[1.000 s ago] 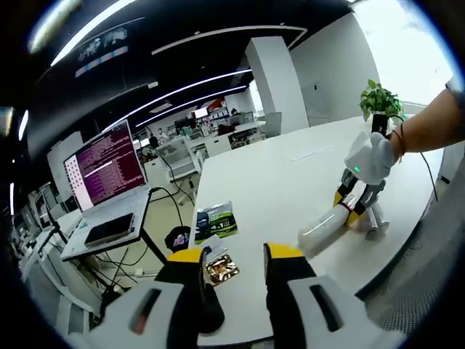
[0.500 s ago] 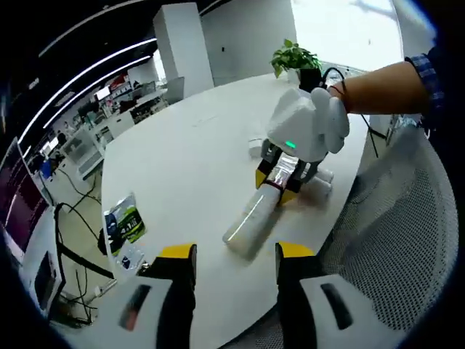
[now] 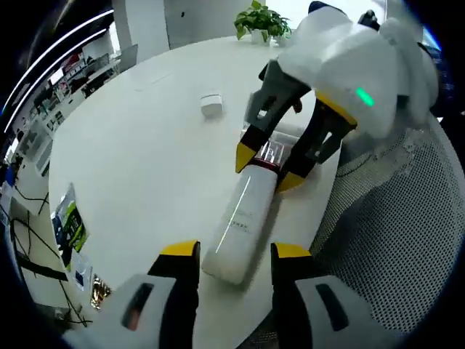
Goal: Arrange the skincare products in the storage area until every visible bottle or jar stands upright without overlapping.
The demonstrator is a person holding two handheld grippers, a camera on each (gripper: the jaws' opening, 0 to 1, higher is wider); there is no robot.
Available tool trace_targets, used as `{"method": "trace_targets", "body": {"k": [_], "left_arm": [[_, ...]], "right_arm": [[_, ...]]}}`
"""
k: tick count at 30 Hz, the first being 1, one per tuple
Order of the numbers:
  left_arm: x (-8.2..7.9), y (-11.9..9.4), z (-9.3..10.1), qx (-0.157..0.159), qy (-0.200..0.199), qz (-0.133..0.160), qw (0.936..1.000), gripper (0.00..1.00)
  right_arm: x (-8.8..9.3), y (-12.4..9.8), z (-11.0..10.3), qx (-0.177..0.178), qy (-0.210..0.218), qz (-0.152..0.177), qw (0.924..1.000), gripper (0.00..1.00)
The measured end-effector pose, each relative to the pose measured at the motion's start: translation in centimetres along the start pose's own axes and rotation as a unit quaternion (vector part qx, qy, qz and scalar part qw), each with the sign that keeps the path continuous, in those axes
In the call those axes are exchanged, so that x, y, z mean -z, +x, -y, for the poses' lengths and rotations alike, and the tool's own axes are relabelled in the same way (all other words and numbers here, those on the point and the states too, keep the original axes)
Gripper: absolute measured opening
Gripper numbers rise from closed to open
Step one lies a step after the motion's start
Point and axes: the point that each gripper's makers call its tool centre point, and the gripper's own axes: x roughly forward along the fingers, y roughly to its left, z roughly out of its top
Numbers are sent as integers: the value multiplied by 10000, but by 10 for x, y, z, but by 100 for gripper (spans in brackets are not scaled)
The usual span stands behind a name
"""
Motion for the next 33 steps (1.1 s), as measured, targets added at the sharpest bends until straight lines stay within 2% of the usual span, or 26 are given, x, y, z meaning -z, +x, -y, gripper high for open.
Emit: {"method": "trace_targets", "body": {"k": [2,4,7,10,12,14,15,17,20,22,23,26,27,29,30,31,33], "left_arm": [[9,0,4,36,198,-294,9994,35],[8,3,9,39,380,-270,9989,34],[12,7,18,164,504,-447,9976,30],[20,9,21,170,963,-671,9929,28],[20,11,23,196,938,-591,9936,29],[19,11,22,218,910,-559,9940,29],[21,11,23,282,682,-527,9959,29],[21,11,25,428,754,-422,9953,29],[23,11,25,444,918,-490,9936,29],[25,10,26,466,973,-518,9928,29],[26,10,25,477,957,-541,9928,29],[28,10,25,487,988,-581,9922,29],[29,10,25,478,1061,-597,9914,29],[29,10,25,461,1166,-610,9902,29],[29,10,25,455,1179,-615,9901,29],[29,10,24,446,1143,-618,9905,29],[29,10,25,410,1100,-645,9910,29]], "right_arm": [[-1,-2,-6,-39,-63,-37,10000,25],[0,-4,-13,-150,-2,-166,9997,25],[0,-6,-20,-259,107,-292,9992,25],[0,-6,-24,-273,11,-371,9989,26],[0,-6,-23,-246,-60,-314,9992,26],[-1,-7,-21,-221,32,-66,9997,27],[-3,-7,-20,-172,22,187,9997,27],[-5,-8,-18,-96,-130,537,9984,28],[-1,-10,-23,-325,516,822,9947,28],[10,-9,-22,-412,965,677,9922,30],[5,-8,-19,-400,1113,876,9891,31],[8,-8,-21,-458,1071,968,9885,30],[8,-8,-23,-509,1170,1020,9866,30],[10,-7,-27,-695,1662,1042,9781,31],[10,-7,-26,-712,1743,1081,9761,31],[11,-7,-24,-658,1527,1128,9796,30],[9,-8,-25,-670,1438,1097,9812,29]]}}
